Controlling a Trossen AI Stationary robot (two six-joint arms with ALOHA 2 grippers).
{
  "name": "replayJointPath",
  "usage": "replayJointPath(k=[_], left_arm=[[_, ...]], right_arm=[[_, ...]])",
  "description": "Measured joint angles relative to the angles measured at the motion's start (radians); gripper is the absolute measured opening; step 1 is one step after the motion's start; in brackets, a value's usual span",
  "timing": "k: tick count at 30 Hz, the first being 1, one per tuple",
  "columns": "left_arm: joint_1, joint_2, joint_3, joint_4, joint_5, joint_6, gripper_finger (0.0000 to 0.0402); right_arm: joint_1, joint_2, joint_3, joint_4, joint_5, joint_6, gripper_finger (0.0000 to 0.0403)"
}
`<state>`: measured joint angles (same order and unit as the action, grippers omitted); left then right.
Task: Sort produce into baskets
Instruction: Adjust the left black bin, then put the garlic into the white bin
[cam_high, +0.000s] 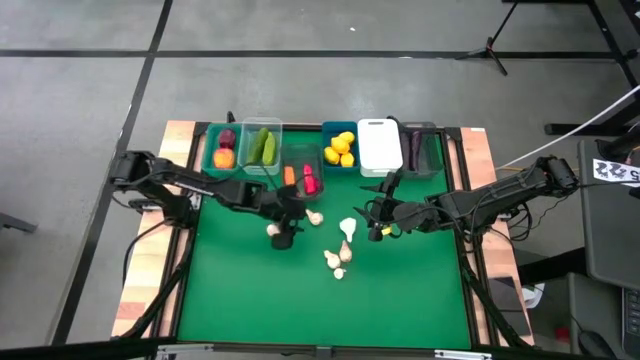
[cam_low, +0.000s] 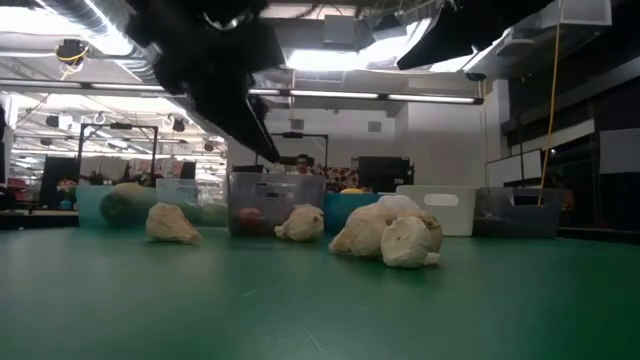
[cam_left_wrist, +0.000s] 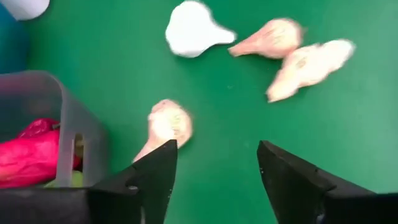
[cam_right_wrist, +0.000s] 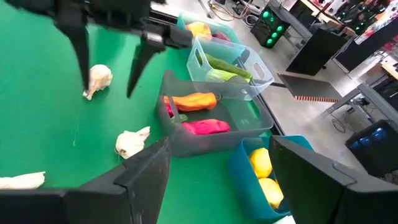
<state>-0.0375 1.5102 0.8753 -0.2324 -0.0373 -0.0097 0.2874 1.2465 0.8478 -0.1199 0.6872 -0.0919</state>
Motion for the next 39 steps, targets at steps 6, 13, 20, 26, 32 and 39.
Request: replayJointPath(k=[6, 13, 20, 26, 32, 39], left_arm=[[0.093, 0.093, 0.000, -0.028, -0.001, 0.008, 0.0154], [0.219, 0.138, 0.000, 0.007, -0.003, 0.019, 0.0105], [0.330, 0.138, -0.001, 0.053, 0.001, 0.046, 0.0084], [0.413, 0.138, -0.001, 0.061, -0.007, 0.037, 0.0076], [0.405, 0.083, 0.003, 0.056, 0.053, -0.018, 0.0079], [0.247, -0.064, 0.005, 0.128, 0.224, -0.009, 0.0086]], right_arm=[[0.000, 0.000, 0.000, -0.003, 0.000, 0.015, 0.0269], [0.000, 0.000, 0.000, -0.003, 0.000, 0.017, 0.0269], [0.000, 0.000, 0.000, -0.004, 0.000, 0.026, 0.0269], [0.000, 0.000, 0.000, -0.012, -0.011, 0.047, 0.0269], [0.000, 0.000, 0.000, -0.009, -0.045, 0.047, 0.0269], [0.000, 0.000, 0.000, -0.012, -0.062, 0.043, 0.0269]])
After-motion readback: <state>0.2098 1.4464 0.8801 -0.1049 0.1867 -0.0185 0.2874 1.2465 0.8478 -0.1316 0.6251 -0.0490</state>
